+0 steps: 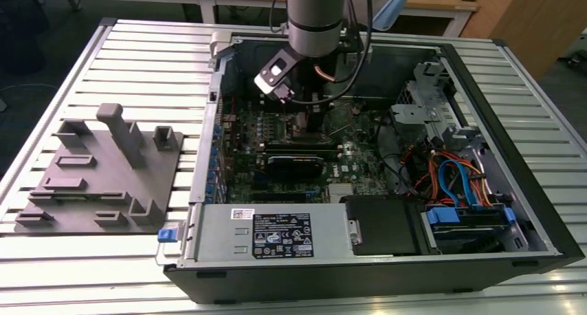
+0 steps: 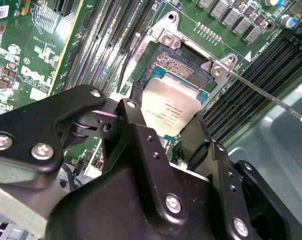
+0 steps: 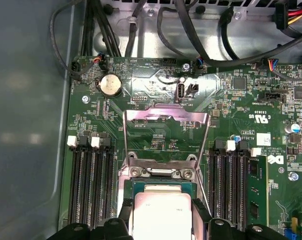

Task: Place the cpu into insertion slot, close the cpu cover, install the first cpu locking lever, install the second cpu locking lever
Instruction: 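Place the cpu into insertion slot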

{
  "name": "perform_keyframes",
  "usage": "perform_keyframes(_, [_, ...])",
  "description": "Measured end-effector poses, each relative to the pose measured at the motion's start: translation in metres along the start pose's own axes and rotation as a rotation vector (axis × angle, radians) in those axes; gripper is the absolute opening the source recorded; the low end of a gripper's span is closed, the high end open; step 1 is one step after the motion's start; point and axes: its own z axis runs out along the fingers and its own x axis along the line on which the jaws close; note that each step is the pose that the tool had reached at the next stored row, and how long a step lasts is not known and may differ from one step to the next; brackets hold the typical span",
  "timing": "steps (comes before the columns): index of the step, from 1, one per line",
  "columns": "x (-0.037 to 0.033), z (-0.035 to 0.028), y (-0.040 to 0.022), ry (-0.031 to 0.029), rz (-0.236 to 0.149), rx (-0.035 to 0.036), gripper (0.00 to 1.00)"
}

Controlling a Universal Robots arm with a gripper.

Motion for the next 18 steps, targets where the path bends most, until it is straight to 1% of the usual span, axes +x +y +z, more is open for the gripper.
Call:
perform_keyframes(9, [0.0000, 0.0031, -0.0020, -0.0008, 0.009, 0.0000, 0.54])
perform_keyframes(14, [-0.0001, 0.0056, -0.0023, -0.0015, 0.017, 0.0037, 0.54])
perform_keyframes(16, [-0.0001, 0.0078, -0.0025, -0.0016, 0.017, 0.0068, 0.54])
perform_keyframes(18, [-0.0001, 0.0102, -0.0027, -0.0014, 0.017, 0.0083, 0.54])
